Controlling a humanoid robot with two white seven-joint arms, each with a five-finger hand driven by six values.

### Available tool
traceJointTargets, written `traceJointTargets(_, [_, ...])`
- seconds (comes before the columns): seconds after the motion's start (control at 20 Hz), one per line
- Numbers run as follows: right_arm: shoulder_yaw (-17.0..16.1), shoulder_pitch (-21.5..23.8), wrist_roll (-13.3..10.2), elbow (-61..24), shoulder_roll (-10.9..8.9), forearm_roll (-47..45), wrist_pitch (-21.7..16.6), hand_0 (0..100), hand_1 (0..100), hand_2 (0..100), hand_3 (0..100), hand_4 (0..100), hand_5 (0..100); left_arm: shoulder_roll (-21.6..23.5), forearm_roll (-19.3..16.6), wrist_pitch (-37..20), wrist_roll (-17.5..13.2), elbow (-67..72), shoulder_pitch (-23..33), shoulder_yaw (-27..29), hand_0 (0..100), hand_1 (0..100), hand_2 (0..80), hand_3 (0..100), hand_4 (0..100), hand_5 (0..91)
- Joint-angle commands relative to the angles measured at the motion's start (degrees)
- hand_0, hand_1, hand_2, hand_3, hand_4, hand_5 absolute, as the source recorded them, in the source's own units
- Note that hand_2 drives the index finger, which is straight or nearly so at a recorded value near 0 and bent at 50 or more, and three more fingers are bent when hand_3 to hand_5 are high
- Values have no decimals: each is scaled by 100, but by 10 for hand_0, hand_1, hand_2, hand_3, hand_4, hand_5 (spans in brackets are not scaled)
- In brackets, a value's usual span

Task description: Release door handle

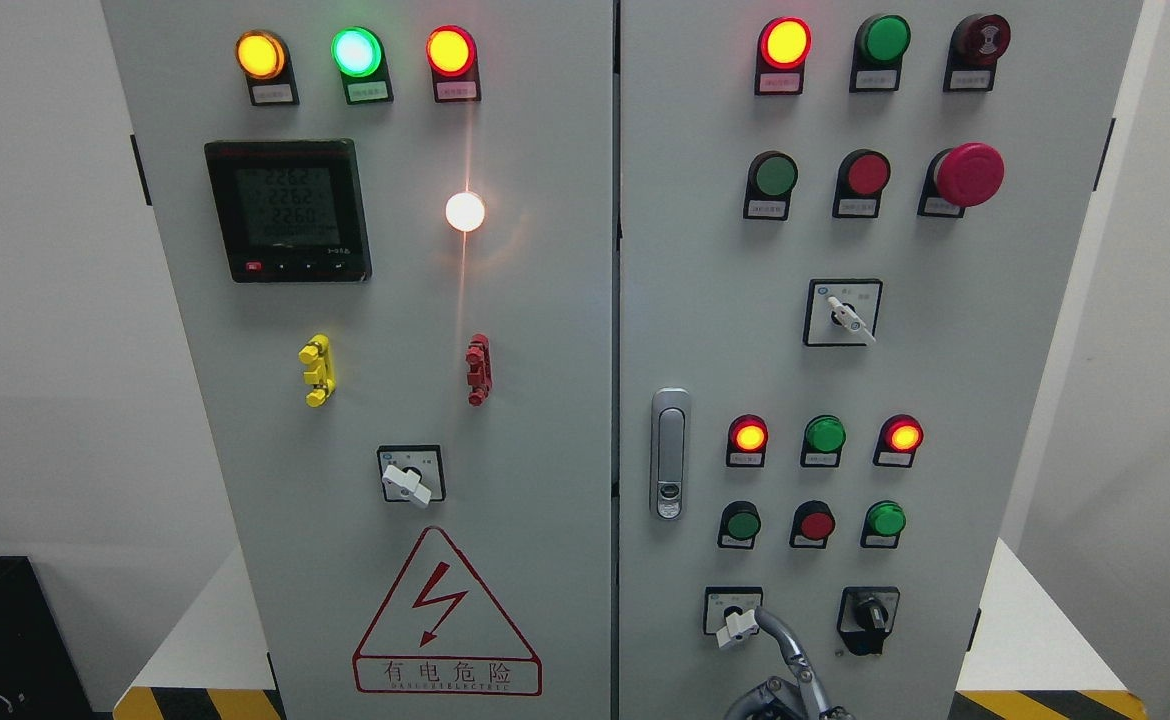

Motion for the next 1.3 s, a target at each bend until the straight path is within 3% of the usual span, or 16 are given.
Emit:
traceJointTargets(0.0, [-3,-279,-86,-14,5,810,153,464,472,48,1000,1000,1000,0,0,-2,-5,-2,0,0,120,556,0,0,0,0])
traceJointTargets(0.25, [6,-516,-103,73,14,1627,162,445,486,61,1000,1000,1000,0,0,-2,-5,7,0,0,120,556,0,0,0,0])
traceJointTargets(0.5, [6,-727,-297,249,14,2489,206,444,477,74,1000,1000,1000,0,0,-2,-5,-2,0,0,120,556,0,0,0,0])
traceJointTargets(1.25, [146,-1122,-306,601,31,3922,382,462,435,20,1000,1000,1000,0,0,-2,-5,-2,0,0,120,556,0,0,0,0])
